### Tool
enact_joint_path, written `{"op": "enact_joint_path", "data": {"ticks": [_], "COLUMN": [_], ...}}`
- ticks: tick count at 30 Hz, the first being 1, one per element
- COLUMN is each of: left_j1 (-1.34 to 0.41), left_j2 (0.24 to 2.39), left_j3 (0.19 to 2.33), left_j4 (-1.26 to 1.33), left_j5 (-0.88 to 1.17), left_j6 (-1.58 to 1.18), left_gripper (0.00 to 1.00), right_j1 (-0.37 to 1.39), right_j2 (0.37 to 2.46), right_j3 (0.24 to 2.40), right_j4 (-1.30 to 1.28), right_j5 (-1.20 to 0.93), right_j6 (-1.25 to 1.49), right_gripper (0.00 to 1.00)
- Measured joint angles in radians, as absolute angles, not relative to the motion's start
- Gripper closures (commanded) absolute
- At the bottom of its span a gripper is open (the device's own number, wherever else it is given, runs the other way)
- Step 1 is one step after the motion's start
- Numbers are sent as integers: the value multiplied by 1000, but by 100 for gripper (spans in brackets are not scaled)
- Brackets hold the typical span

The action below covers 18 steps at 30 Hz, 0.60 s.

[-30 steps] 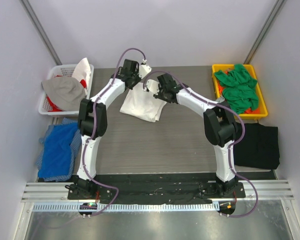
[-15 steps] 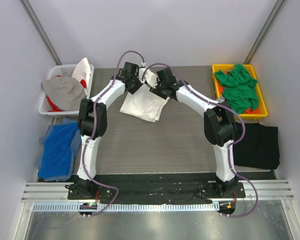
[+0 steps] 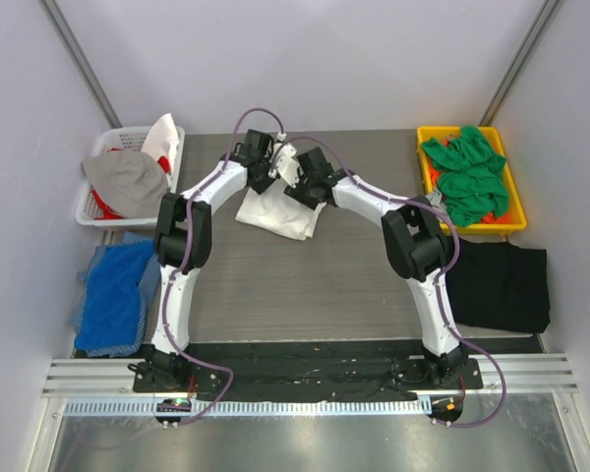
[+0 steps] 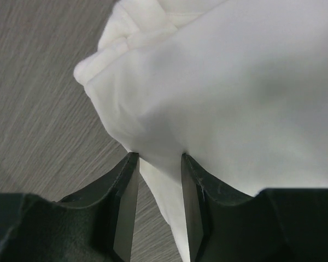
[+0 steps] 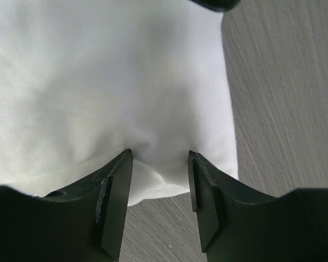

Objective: Fold and stack the t-shirts
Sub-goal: Fold the long partially folded tshirt into a neat square

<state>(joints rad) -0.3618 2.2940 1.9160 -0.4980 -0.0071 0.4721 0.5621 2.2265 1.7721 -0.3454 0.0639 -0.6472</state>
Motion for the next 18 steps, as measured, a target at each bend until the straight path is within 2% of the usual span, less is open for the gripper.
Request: {"op": "enact_joint_path", "data": {"ticks": [18], "left_j1": [-367], "left_j2": [2327], "left_j3": [1916], "left_j4": [-494], "left_j5": [-54], "left_j6": [456], "left_gripper": [60], "right_j1": [564], "right_j2": [2206], "right_j3": [1700], "right_j4": [-308], "right_j5": [130], "right_j6": [-627], "right_gripper": [47]}}
